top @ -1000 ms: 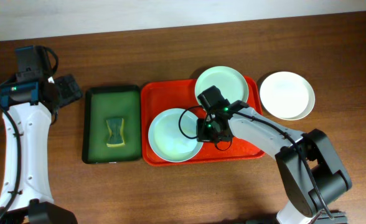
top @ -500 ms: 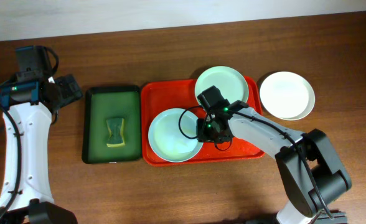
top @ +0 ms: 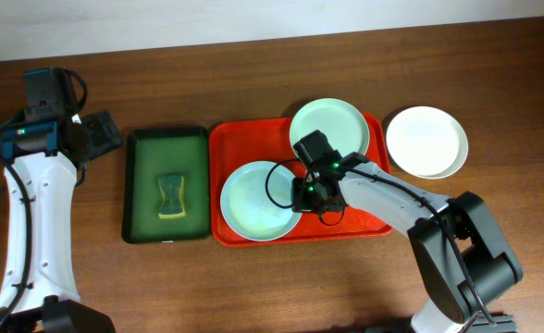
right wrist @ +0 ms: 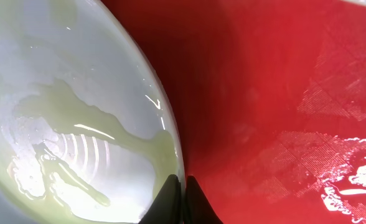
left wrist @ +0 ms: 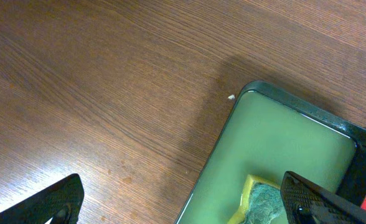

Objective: Clean dirty plates on tray and stack at the side
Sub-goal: 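Lift the blue plate with the right gripper and swing it over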

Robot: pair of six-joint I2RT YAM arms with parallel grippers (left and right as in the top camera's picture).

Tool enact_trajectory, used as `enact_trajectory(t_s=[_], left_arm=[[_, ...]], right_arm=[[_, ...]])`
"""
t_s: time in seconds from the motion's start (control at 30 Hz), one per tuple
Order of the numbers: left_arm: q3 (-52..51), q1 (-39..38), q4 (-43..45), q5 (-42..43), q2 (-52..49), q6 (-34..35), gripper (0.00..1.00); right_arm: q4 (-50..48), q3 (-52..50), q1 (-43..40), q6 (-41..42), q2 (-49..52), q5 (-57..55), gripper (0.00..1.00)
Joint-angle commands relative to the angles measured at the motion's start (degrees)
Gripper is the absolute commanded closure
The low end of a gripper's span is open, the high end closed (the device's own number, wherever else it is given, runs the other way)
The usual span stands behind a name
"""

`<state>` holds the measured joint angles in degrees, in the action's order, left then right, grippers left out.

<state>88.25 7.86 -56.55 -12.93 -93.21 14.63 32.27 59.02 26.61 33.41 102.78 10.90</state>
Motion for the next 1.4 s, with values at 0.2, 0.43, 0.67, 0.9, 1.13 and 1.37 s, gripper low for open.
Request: enact_trajectory(t_s=[0.2, 0.43, 0.67, 0.9, 1.13, 1.37], left_arm=[[0.42, 0.2, -0.09, -0.39, 0.44, 0.76, 0.01], [0.42, 0.2, -0.11, -0.39, 0.44, 0.76, 0.01], [0.42, 0.2, -0.11, -0.39, 0.44, 0.76, 0.01], [0.42, 0.2, -0.11, -0.39, 0.44, 0.76, 0.01], [0.42, 0.2, -0.11, -0.39, 0.44, 0.76, 0.01], [0.42, 0.2, -0.11, -0.39, 0.44, 0.76, 0.01]], right_arm=[[-0.17, -0.5, 0.02, -0.09, -1.05, -2.54, 0.91], [-0.2, -0.61, 0.02, -0.09, -1.05, -2.56, 0.79], [-0.61, -0.63, 0.02, -0.09, 1.31, -2.47, 0.8], [-0.81, -0.5, -0.02, -0.11, 1.73, -0.57, 0.96], [2.27, 2.82, -0.11, -0.13, -0.87, -0.55, 0.96], [13.7, 11.67, -3.93, -3.08, -0.98, 3.08, 0.96]])
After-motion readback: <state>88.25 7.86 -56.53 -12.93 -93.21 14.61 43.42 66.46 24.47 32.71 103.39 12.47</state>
